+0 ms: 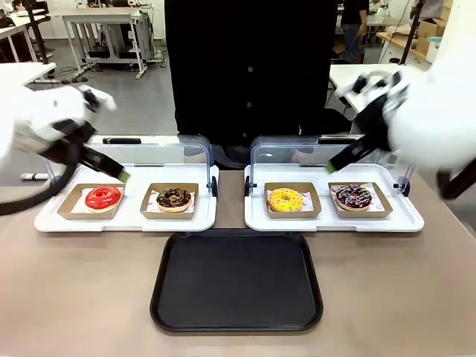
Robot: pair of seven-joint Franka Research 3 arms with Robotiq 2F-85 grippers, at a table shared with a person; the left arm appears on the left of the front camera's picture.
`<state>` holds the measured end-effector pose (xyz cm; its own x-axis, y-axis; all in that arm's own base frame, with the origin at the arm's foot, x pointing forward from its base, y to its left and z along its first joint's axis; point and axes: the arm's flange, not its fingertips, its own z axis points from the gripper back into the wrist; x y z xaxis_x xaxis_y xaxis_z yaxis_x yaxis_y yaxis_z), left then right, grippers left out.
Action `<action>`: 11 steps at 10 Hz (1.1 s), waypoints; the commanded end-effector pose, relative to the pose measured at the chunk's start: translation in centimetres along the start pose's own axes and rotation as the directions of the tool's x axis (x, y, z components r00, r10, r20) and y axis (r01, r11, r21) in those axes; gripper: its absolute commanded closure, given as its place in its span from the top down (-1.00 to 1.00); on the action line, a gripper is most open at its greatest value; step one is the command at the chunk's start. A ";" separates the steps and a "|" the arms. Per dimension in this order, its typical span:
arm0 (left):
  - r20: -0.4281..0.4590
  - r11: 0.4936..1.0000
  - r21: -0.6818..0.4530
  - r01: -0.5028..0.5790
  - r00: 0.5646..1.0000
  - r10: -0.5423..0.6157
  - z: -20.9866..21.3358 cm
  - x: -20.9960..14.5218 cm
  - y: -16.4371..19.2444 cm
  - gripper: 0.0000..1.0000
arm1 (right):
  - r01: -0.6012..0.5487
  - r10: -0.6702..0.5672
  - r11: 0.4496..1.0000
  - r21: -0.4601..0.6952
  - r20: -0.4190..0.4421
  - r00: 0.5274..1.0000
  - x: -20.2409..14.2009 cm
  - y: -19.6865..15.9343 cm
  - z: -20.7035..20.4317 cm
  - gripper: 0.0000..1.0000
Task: Move the fourth donut from the left to the tray.
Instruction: Pick up the Paper togo box containing the Donut indicated by the person and place it on the Handle tray.
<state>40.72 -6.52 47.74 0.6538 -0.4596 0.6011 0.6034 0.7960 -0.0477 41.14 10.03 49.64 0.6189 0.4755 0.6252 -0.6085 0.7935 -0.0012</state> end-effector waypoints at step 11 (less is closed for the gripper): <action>0.481 0.864 -0.329 0.381 0.855 -0.194 11.5 -10.6 13.7 1.00 | -0.138 -0.047 0.898 0.418 0.402 0.914 -11.6 -24.2 9.4 1.00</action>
<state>37.12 14.03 49.63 0.2549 -0.3574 0.8985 0.9129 0.3952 -0.1018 43.13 -17.81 49.29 0.4174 0.2341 0.8780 -0.8290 0.4939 0.2624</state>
